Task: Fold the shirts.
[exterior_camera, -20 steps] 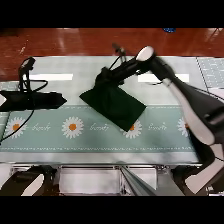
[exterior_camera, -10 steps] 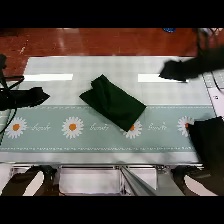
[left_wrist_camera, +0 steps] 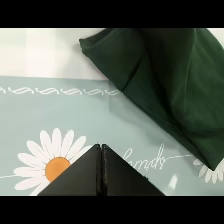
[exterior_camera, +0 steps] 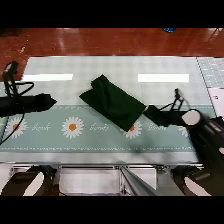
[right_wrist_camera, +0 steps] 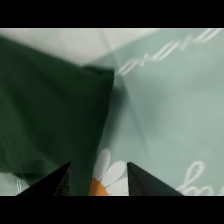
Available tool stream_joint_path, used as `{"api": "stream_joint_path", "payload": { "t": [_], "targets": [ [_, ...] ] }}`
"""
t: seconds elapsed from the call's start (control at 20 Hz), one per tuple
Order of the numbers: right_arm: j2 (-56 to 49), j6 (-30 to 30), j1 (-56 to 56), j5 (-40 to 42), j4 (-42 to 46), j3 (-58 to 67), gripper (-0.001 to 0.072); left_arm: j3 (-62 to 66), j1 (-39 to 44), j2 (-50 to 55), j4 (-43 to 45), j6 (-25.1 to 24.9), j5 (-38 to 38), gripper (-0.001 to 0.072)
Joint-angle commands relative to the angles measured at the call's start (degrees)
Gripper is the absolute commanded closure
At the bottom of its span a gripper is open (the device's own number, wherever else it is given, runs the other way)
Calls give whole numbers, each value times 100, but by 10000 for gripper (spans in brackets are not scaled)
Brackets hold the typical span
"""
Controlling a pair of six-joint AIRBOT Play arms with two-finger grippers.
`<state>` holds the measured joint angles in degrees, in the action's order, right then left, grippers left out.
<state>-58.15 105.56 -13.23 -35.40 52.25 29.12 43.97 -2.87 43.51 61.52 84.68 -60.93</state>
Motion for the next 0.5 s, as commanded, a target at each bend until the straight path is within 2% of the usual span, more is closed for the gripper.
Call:
{"api": "stream_joint_path", "payload": {
  "t": [0.0, 0.1, 0.2, 0.25, 0.3, 0.4, 0.45],
  "targets": [
    [-946, -1919, -225, 275, -2345, -66, 303, -236, 87, -7, -72, 4, 76, 688],
    [-1502, -2500, -234, 63, -2953, 186, 303, -280, 87, -7, -72, 4, 72, 688],
    [-1996, -2736, -236, -151, -3053, 527, 305, -280, 87, -7, -101, 4, 74, 688],
    [-2216, -2813, -236, -258, -3086, 721, 332, -280, 87, -7, -114, 4, 74, 688],
    [-2404, -2977, -260, -385, -3141, 922, 412, -280, 87, -7, -114, 4, 74, 688],
    [-2677, -3410, -330, -748, -3195, 1445, 693, -280, 87, -7, -114, 4, 74, 688],
    [-2715, -3591, -337, -951, -3163, 1773, 687, -280, 87, -7, -114, 4, 74, 688]
  ]
}}
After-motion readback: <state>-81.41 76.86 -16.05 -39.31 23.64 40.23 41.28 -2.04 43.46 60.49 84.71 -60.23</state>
